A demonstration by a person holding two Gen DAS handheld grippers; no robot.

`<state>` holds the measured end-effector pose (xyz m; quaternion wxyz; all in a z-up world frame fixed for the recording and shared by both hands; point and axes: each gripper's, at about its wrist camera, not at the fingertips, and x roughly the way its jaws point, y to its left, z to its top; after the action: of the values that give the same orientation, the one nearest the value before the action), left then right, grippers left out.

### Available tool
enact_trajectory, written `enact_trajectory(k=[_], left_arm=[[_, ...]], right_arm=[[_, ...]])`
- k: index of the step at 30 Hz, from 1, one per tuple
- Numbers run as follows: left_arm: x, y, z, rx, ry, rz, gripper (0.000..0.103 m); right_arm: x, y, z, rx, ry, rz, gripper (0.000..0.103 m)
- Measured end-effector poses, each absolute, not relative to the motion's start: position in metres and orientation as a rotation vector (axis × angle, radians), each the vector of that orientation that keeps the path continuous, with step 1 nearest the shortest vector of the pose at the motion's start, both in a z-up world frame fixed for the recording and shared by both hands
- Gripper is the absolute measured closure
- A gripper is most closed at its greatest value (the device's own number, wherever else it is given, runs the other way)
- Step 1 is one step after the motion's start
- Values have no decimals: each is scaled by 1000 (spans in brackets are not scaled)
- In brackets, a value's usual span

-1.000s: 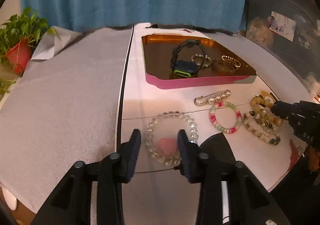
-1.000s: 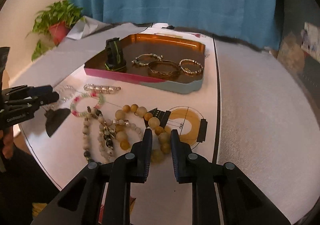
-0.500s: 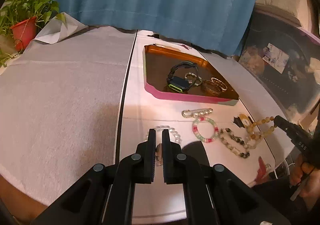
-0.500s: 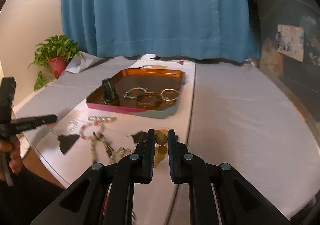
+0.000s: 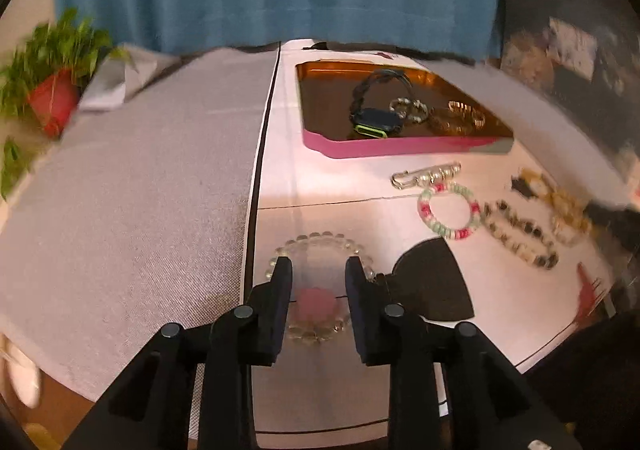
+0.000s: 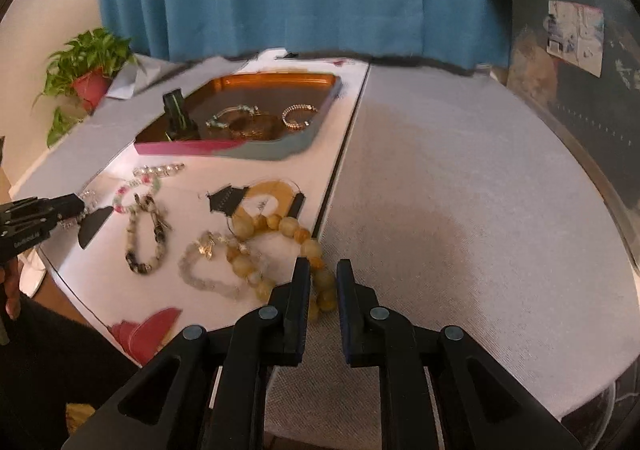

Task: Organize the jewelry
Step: 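Lift and carry the crystal and amber bracelets over the orange tray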

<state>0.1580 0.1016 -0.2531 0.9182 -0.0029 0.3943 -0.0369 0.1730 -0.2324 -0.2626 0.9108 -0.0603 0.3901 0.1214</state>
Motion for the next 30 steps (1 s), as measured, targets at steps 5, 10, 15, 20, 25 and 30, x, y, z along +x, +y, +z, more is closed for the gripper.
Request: enact_trajectory(k=[5,10,15,20,25,30], left_arm=[[158,95,-253,49,819,-99,89],[161,109,-251,-90,838,-141,103],[157,118,-239,-213,813,-177,103],[146,118,-219,-264,780,-181,103],[153,123,-215,-220,818,-155,103],[158,128,-239,-157,895,-87,63]], right_arm=[[175,-225,-265,-168,801,234,84],[175,-218,-263,-195,791,215,91],[169,-215,-248,-152,742,249,91],[160,-213,-217,-121,674,255,91],[155,-213,-184,-94,610,249,91],[154,-215,-159,-82,567,249,91]])
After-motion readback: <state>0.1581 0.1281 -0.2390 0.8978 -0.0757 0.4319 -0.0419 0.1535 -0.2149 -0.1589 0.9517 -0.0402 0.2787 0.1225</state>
